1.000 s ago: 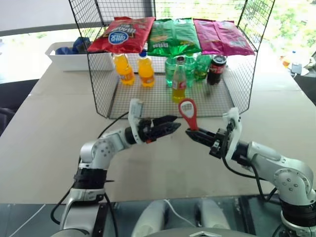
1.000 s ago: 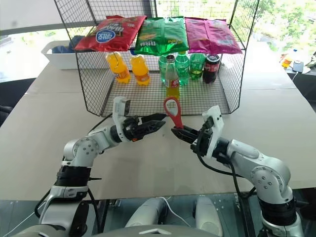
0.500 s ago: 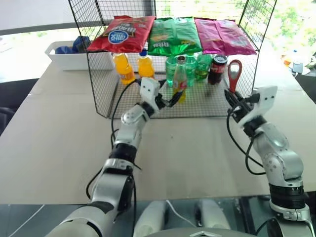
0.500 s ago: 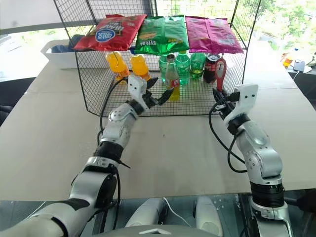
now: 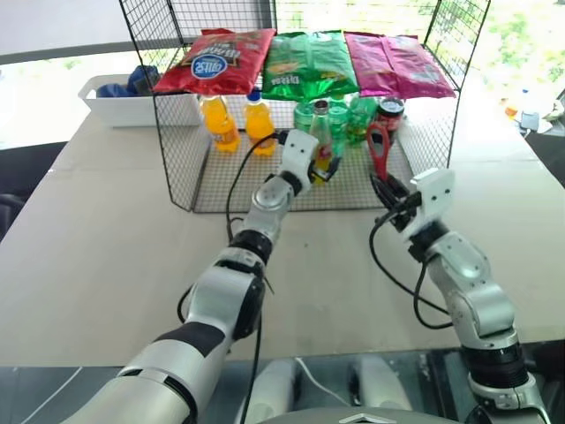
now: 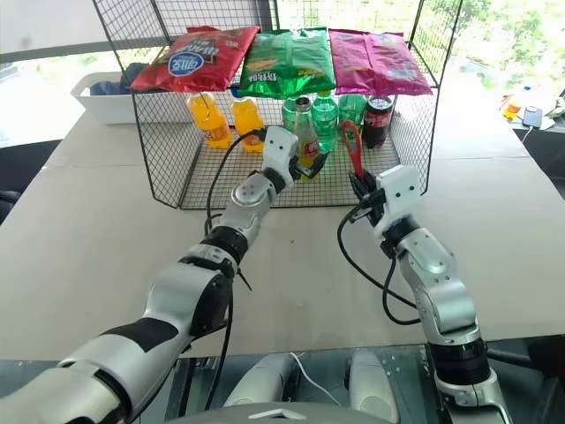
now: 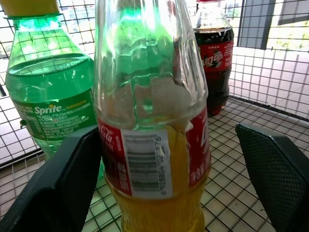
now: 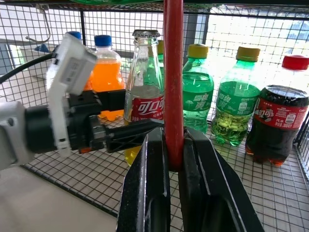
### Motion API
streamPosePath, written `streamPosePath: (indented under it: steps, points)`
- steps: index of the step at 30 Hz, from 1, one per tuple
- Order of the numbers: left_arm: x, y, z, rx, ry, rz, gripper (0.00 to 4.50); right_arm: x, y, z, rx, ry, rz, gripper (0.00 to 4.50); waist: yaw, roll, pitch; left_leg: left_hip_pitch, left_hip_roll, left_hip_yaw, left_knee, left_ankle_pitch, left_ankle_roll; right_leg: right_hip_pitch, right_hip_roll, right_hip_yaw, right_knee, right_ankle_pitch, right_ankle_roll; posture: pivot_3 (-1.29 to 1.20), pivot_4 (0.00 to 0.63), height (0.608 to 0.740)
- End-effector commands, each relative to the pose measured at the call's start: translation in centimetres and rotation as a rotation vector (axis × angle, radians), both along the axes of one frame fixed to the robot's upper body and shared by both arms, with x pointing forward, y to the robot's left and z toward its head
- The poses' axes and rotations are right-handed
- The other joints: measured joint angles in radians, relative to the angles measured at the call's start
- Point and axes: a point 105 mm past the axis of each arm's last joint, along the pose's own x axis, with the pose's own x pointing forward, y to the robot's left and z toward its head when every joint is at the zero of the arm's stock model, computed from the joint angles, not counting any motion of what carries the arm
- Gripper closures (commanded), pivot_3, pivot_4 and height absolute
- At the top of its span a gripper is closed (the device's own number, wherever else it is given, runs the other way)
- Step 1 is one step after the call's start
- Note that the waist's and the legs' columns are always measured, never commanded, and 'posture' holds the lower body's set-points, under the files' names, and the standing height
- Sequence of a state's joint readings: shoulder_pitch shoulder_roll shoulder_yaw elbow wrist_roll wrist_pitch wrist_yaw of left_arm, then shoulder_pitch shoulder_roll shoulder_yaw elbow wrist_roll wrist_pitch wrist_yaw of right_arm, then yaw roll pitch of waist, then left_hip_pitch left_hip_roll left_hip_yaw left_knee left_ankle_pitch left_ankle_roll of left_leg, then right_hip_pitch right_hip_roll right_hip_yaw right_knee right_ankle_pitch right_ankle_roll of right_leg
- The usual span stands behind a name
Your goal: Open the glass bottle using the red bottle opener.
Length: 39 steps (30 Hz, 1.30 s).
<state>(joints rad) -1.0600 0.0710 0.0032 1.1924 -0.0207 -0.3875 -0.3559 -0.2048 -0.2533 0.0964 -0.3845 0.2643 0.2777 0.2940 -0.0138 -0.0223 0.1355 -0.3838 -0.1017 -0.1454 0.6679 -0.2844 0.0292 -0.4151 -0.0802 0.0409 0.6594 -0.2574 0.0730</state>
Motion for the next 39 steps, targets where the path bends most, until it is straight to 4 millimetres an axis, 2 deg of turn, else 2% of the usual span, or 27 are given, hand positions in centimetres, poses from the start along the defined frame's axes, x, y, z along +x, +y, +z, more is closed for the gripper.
streamPosePath:
  steps: [1, 9, 16, 19, 21, 31, 39]
  points:
    - [0.5, -0.4, 1.5, -0.003, -0.037, 0.038, 0.07, -0.9, 0.6, 1.4, 0.015, -0.060, 0.010, 4.50, 0.000, 0.000, 0.000, 0.000, 0.000, 0.000, 0.000, 0.000, 0.000, 0.000, 0.000, 0.000, 0.000, 0.000, 0.000, 0.00, 0.150, 0.740]
    - [1.1, -1.1, 2.2, 0.015, -0.036, 0.108, 0.07, -1.0, 0.3, 1.3, 0.017, -0.059, -0.012, 4.50, 0.000, 0.000, 0.000, 0.000, 0.000, 0.000, 0.000, 0.000, 0.000, 0.000, 0.000, 0.000, 0.001, 0.000, 0.000, 0.00, 0.150, 0.740]
    - [1.2, -1.7, 1.3, 0.010, 0.047, 0.108, 0.07, -1.1, 0.6, 1.2, 0.015, -0.056, -0.002, 4.50, -0.001, 0.000, 0.000, 0.000, 0.000, 0.000, 0.000, 0.000, 0.000, 0.000, 0.000, 0.000, 0.001, 0.000, 0.000, 0.00, 0.150, 0.740]
    - [1.3, -1.5, 1.0, -0.010, 0.068, 0.119, 0.84, -1.1, 0.6, 1.3, 0.015, -0.060, -0.005, 4.50, -0.001, 0.000, 0.000, 0.000, 0.000, 0.000, 0.000, 0.000, 0.000, 0.000, 0.000, 0.000, 0.001, 0.000, 0.000, 0.00, 0.150, 0.740]
    - [1.3, -1.4, 1.0, -0.013, 0.069, 0.124, 1.70, -1.1, 0.5, 1.3, 0.015, -0.061, -0.008, 4.50, -0.001, 0.000, 0.000, 0.000, 0.000, 0.000, 0.000, 0.000, 0.000, 0.000, 0.000, 0.000, 0.001, 0.000, 0.000, 0.00, 0.150, 0.740]
    - [1.2, -0.9, 1.4, -0.017, 0.033, 0.107, 1.73, -1.1, 0.5, 1.2, 0.013, -0.061, -0.015, 4.50, -0.001, 0.000, 0.000, 0.000, 0.000, 0.000, 0.000, 0.000, 0.000, 0.000, 0.000, 0.000, 0.001, 0.000, 0.000, 0.00, 0.150, 0.740]
    - [-0.6, -0.4, 3.5, 0.018, -0.137, -0.092, 1.73, -1.0, 0.1, 1.2, 0.012, -0.063, -0.022, 4.50, -0.003, 0.000, 0.000, 0.000, 0.000, 0.000, 0.000, 0.000, 0.000, -0.001, 0.000, 0.000, 0.001, 0.000, 0.000, 0.00, 0.150, 0.740]
